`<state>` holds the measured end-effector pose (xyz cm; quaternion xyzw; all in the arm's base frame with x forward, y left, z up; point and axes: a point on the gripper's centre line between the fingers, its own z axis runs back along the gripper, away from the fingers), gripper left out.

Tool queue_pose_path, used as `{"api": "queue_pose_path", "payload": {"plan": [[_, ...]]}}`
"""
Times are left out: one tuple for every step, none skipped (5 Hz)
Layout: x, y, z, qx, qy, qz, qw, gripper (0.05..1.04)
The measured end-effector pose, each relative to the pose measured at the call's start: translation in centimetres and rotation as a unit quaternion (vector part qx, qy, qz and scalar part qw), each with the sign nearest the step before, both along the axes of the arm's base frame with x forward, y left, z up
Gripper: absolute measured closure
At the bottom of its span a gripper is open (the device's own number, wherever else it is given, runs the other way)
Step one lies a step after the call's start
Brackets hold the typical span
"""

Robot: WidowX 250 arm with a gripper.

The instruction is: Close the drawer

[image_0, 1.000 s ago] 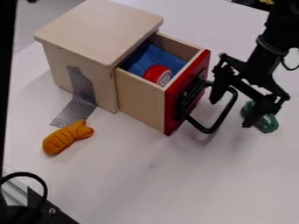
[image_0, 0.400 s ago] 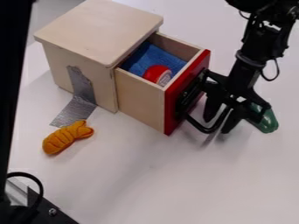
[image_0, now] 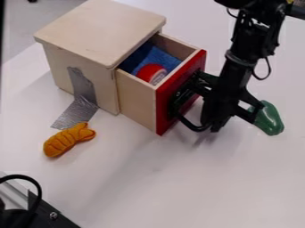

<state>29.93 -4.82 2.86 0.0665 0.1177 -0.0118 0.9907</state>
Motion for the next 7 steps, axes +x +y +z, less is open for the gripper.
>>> {"api": "queue_pose_path", "payload": {"plan": [[0.2, 2.9, 1.0, 0.003, -0.014, 0.024, 0.9996, 0.962], [0.3, 8.1, 1.1, 0.019, -0.015, 0.069, 0.9974, 0.962], [0.3, 8.5, 1.2, 0.014, -0.015, 0.074, 0.9971, 0.962], [0.4, 8.7, 1.2, 0.000, -0.016, 0.078, 0.9968, 0.940], [0.1, 8.8, 1.2, -0.003, -0.007, 0.082, 0.9966, 0.702], [0.3, 8.2, 2.1, -0.020, -0.015, 0.069, 0.9973, 0.411], [2.0, 6.6, 6.3, -0.035, -0.076, 0.051, 0.9952, 0.120]]}}
